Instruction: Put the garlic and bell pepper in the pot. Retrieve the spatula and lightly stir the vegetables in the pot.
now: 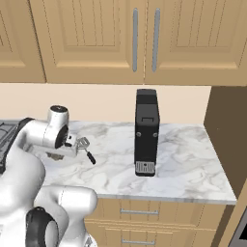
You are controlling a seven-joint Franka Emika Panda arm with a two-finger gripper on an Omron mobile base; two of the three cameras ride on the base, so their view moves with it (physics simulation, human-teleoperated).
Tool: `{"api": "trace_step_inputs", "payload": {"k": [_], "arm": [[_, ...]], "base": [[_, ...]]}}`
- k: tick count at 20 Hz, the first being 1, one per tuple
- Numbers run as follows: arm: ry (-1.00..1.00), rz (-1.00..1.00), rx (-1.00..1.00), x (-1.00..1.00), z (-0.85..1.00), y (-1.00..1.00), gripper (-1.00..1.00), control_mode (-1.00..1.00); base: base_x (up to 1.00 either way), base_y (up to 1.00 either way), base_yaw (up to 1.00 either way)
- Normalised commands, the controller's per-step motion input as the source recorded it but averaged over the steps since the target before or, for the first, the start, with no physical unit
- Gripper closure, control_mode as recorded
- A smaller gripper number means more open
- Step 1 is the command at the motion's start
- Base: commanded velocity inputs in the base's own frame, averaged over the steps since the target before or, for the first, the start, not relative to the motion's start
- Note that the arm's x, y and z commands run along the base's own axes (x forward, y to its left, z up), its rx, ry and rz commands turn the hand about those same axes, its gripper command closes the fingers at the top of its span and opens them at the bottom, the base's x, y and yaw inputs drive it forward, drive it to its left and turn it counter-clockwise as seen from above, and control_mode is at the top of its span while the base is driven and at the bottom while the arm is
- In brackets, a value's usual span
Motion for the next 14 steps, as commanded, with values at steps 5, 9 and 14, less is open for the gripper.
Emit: {"api": "trace_step_inputs", "payload": {"k": [5,9,14], "arm": [[0.01,-0.12,-0.01,-0.34,0.30,-0.78,1.00,-1.00],[0.04,-0.23,-0.07,-0.25,0.26,-0.60,1.00,-1.00],[0.03,-0.22,-0.06,-0.20,0.39,-0.50,1.00,-1.00]], "base": [[0.00,0.00,0.00],[0.00,0.00,0.00],[0.00,0.00,0.00]]}}
